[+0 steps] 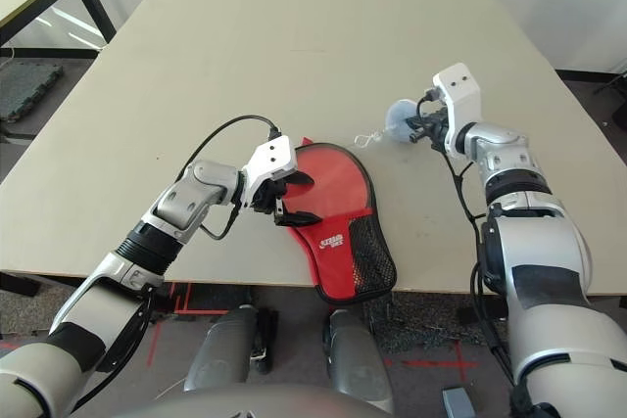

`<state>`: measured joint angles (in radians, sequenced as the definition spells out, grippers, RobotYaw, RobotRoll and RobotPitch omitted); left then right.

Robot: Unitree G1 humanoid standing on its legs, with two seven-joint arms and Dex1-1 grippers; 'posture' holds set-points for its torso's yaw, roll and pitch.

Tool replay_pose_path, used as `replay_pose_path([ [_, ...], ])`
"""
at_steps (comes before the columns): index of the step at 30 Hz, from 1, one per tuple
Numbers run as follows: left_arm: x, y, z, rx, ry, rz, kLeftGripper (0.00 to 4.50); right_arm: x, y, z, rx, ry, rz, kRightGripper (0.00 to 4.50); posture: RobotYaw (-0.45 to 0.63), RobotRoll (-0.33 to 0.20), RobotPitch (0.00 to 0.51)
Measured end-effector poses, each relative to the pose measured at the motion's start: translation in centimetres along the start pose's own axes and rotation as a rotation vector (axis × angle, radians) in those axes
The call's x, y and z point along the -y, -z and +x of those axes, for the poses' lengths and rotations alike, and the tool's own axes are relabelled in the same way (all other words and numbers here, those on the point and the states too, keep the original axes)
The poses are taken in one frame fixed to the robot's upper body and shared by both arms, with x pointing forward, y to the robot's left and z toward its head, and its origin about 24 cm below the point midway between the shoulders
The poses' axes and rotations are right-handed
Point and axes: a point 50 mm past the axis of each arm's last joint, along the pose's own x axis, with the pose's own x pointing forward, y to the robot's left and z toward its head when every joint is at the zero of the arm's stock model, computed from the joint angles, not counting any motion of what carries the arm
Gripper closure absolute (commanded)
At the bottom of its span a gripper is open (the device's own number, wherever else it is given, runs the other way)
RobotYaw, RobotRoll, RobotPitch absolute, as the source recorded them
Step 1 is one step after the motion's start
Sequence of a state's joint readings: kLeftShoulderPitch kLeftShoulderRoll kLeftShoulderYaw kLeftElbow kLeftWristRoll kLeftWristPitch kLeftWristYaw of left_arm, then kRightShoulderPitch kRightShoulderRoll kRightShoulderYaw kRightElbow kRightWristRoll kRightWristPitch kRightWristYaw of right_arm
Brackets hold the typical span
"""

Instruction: Store the ping-pong paddle in its case and zip it.

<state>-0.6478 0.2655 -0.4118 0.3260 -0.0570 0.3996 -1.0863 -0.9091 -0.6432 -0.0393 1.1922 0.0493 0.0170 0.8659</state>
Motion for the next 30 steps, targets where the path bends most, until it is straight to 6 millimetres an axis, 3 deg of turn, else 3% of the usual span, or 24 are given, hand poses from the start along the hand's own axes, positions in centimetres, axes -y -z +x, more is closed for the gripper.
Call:
replay_pose_path([
  [14, -0.2, -0.1, 0.6, 0.012, 0.021, 0.004, 0.0, 0.2, 2.9, -5.9, -0.103, -0.187, 0.064, 4.49, 0.0, 0.0, 0.125],
  [24, -0.5, -0.1, 0.7, 0.008, 0.025, 0.002, 0.0, -2.8, 3.9, -9.7, -0.234, -0.417, 0.17, 4.49, -0.01, 0.0, 0.125],
  [30, -0.6, -0.1, 1.0, 0.01, 0.024, 0.002, 0.0, -4.9, 4.4, -10.6, -0.285, -0.564, 0.233, 4.49, -0.01, 0.0, 0.123],
])
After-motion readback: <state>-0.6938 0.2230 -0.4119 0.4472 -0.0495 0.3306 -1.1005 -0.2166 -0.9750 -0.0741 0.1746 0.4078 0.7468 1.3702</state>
